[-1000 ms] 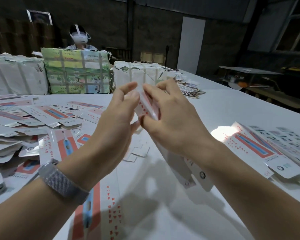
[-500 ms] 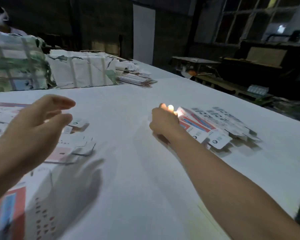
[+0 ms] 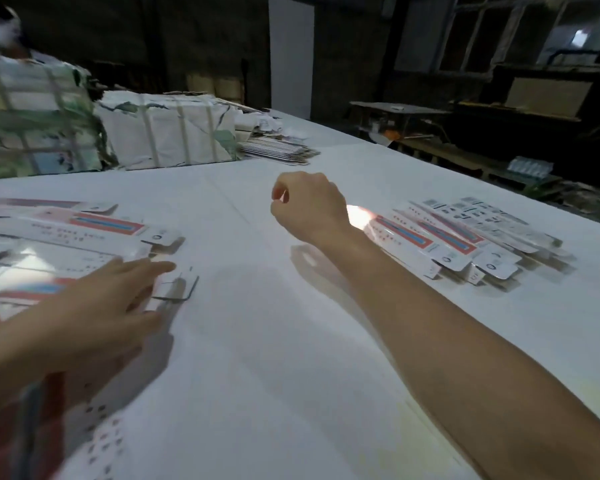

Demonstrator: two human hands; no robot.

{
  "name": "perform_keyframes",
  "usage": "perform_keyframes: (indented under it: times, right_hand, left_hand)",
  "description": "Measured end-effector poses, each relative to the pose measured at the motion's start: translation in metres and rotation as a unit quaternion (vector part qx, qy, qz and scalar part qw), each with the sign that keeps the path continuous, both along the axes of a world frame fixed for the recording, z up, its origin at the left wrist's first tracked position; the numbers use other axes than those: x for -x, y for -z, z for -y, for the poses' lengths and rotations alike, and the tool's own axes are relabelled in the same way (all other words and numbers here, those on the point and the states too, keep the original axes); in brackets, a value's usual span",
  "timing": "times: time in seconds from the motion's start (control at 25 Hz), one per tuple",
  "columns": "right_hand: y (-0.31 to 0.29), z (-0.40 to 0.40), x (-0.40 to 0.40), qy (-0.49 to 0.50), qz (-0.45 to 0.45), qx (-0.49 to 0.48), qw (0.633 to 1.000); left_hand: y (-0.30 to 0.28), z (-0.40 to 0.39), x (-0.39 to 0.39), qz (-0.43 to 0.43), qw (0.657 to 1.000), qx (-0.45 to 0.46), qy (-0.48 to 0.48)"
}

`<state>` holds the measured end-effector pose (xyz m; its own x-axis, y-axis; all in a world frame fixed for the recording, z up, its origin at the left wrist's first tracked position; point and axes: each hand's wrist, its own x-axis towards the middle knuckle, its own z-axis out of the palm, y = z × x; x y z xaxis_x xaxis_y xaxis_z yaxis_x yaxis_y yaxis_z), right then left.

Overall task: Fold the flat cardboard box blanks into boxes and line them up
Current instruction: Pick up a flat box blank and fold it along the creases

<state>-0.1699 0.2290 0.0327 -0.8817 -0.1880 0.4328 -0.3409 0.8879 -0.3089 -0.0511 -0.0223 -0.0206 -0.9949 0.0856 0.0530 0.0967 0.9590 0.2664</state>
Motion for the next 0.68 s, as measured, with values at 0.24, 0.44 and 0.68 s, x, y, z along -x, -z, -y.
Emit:
perform_keyframes:
  times: [0.24,0.44,0.68]
  right_hand:
    - [-0.012,0.051,-0.052,-0.177,-0.051,0.06,0.981]
    - [-0.011,0.056,-0.059,-0.197,-0.069,0.092,0.973]
    - [-0.009,0.056,-0.058,-0.19,-0.104,0.104,0.971]
  left_hand:
    - [-0.016,0.0,-0.012,0.031,0.992,0.114,0.046]
    - [-0.011,-0.015,-0.021,-0.094,0.965,0.222,0.101]
    - [-0.02,-0.034,-0.021,-0.172,0.949,0.262,0.03]
